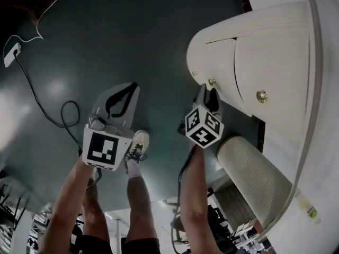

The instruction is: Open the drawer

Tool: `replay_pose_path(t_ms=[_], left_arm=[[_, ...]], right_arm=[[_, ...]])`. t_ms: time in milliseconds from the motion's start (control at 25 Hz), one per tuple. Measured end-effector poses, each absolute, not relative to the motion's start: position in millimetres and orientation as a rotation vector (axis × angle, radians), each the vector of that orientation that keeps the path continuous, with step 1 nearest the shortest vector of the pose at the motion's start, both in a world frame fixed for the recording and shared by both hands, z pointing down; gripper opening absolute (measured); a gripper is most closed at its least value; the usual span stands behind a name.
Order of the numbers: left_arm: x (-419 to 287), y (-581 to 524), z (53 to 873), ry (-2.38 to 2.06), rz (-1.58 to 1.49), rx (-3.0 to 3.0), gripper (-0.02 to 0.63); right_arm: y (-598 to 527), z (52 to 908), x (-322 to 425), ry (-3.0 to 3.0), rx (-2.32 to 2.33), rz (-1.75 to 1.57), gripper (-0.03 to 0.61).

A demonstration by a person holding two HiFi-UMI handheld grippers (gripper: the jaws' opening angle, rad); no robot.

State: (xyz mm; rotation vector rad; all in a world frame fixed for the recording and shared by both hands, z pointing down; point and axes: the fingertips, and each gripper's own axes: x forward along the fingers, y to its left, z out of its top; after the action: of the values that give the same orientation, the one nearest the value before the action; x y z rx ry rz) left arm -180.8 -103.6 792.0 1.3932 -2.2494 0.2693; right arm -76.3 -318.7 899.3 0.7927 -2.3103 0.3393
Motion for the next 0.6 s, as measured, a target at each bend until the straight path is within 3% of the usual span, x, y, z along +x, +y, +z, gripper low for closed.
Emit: replay_pose_path(t_ms=[440,600], left_arm=[[-184,-94,793,-2.262,0.276,1.372,0.011],[-184,-89,794,-2.272,0.271,1.361,0.011]], right_arm=[[-324,898,-90,-2.299,0.788,0.308,0.150],[-329,899,-86,-2.259,0.820,0.208,0.080]])
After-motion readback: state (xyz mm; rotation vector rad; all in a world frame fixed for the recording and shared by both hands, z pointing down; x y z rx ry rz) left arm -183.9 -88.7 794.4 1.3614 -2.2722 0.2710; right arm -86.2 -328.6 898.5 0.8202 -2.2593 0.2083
